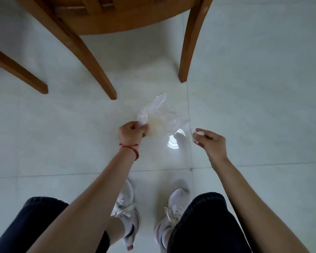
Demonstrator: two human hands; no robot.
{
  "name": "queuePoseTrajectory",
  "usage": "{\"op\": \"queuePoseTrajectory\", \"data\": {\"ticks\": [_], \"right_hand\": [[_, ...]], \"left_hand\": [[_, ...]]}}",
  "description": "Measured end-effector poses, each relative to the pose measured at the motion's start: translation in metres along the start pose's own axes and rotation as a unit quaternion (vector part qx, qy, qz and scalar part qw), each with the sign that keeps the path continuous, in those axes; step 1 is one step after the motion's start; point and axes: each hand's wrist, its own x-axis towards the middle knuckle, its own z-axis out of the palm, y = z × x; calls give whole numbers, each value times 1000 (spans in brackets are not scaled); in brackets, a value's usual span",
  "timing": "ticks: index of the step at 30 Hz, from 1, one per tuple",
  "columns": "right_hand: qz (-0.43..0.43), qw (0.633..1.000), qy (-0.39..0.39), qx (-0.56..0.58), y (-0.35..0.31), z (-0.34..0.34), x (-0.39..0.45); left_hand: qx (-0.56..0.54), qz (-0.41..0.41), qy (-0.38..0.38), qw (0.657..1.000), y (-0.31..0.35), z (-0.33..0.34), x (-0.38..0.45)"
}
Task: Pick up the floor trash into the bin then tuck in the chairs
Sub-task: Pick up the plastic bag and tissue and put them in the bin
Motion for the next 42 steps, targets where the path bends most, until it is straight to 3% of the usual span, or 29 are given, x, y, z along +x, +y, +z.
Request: {"op": "queuePoseTrajectory", "data": {"ticks": [25, 34, 42], "right_hand": [[28, 994, -46, 91, -261, -111, -280], [1, 992, -108, 65, -318, -118, -347], [-31, 983, -181, -10, -338, -81, -387]], "left_hand": [[-68, -5, 39, 997, 238, -139, -275], [-122, -14, 102, 987, 269, -192, -350], [-207, -32, 190, 959, 254, -254, -389]]}}
